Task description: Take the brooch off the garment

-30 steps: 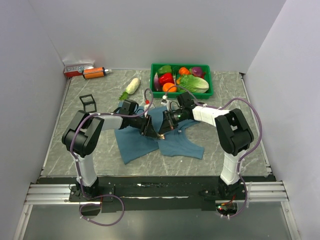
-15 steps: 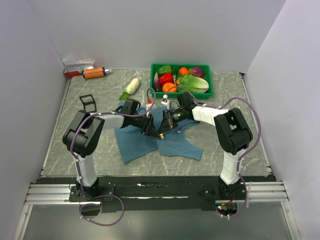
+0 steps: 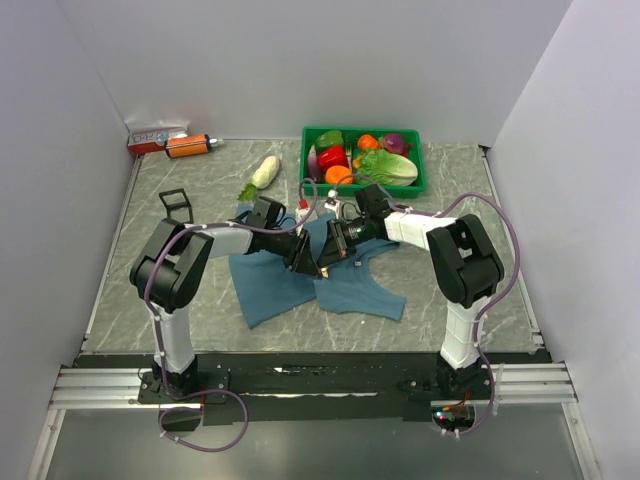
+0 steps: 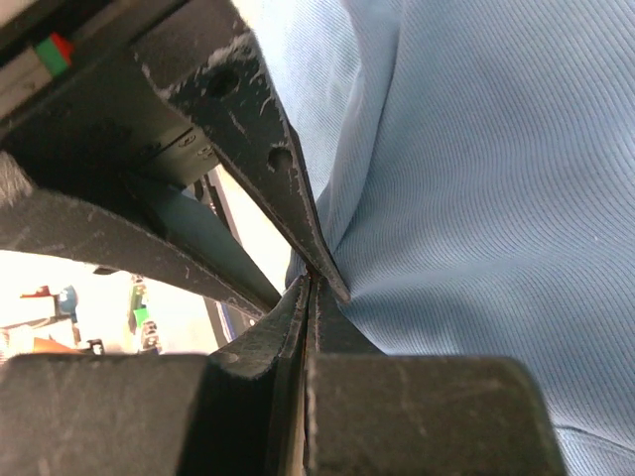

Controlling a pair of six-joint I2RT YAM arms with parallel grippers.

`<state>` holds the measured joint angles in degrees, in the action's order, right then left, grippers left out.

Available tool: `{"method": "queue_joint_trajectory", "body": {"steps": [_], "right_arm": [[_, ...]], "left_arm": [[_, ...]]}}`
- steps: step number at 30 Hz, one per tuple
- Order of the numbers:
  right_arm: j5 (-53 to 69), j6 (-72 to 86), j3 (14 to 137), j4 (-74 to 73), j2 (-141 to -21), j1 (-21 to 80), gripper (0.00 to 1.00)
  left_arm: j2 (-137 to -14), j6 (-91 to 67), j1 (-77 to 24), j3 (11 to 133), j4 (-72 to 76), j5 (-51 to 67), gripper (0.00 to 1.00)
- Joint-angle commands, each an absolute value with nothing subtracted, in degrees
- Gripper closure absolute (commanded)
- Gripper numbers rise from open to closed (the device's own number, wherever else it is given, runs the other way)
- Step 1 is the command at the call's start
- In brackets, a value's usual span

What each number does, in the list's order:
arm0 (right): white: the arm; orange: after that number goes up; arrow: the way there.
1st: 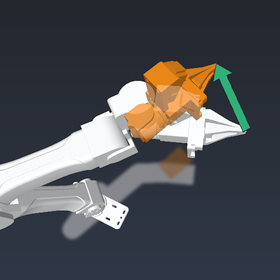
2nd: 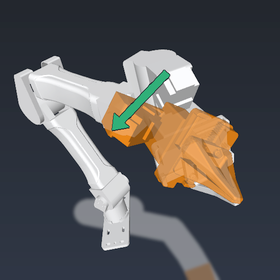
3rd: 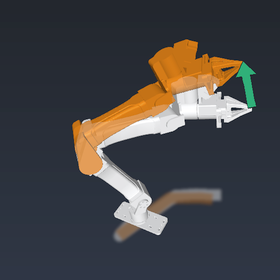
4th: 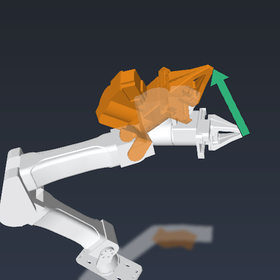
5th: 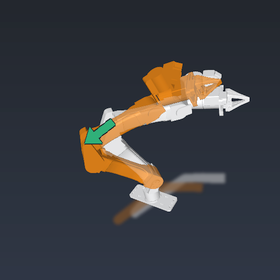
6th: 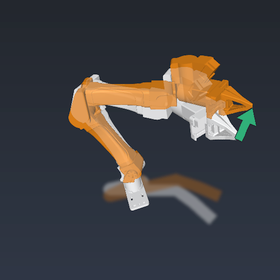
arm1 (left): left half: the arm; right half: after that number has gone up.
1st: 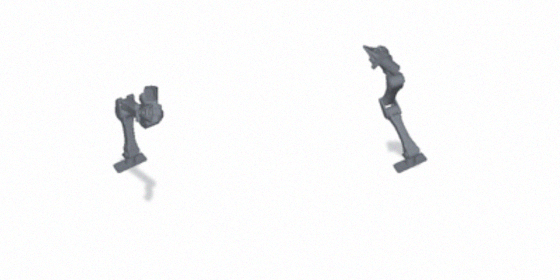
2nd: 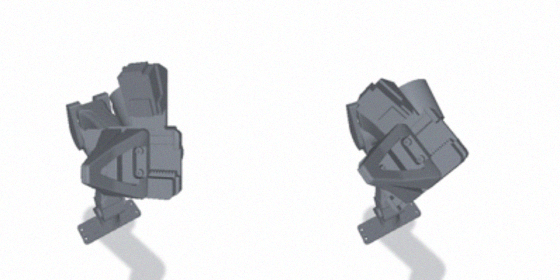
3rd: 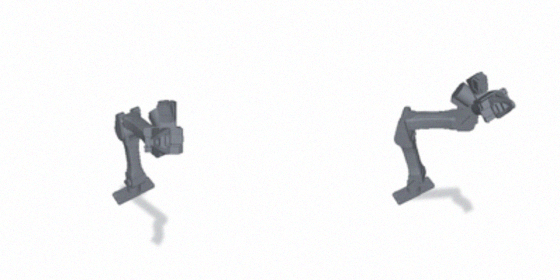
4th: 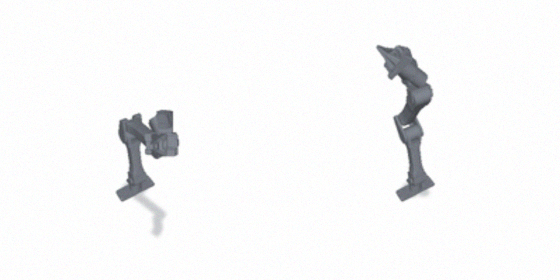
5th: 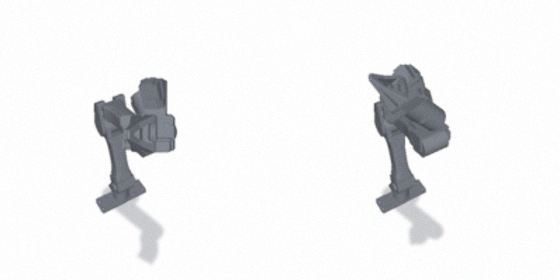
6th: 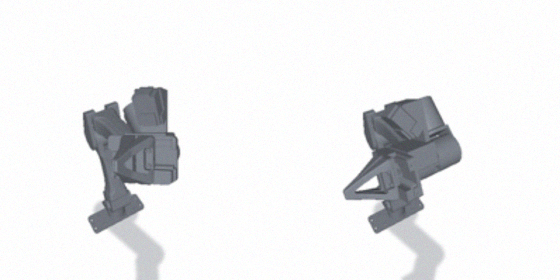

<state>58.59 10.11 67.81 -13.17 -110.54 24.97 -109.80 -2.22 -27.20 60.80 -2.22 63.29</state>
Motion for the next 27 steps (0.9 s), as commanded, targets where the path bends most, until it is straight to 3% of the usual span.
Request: {"method": "queue_joint_trajectory", "body": {"steps": [1,10,17,23,27], "right_arm": [[58.6,12.7,67.3,-8.0,-111.7,24.7,1.00],[59.2,14.1,67.0,-7.3,-112.1,24.8,1.00],[59.3,14.7,67.1,-7.2,-111.7,25.5,1.00],[57.9,15.7,66.0,-7.1,-111.5,26.2,1.00],[56.6,14.4,66.1,-8.3,-111.4,26.4,1.00]], "left_arm": [[-110.3,-0.7,-29.5,62.8,-2.8,64.7,0.66],[-110.7,-3.3,-30.0,61.8,1.1,58.7,0.72],[-111.8,-6.2,-30.3,62.3,1.8,52.0,0.82],[-110.3,-11.2,-31.0,61.6,4.1,46.4,0.79],[-107.9,-14.8,-30.9,61.0,5.8,49.9,0.75]]}}
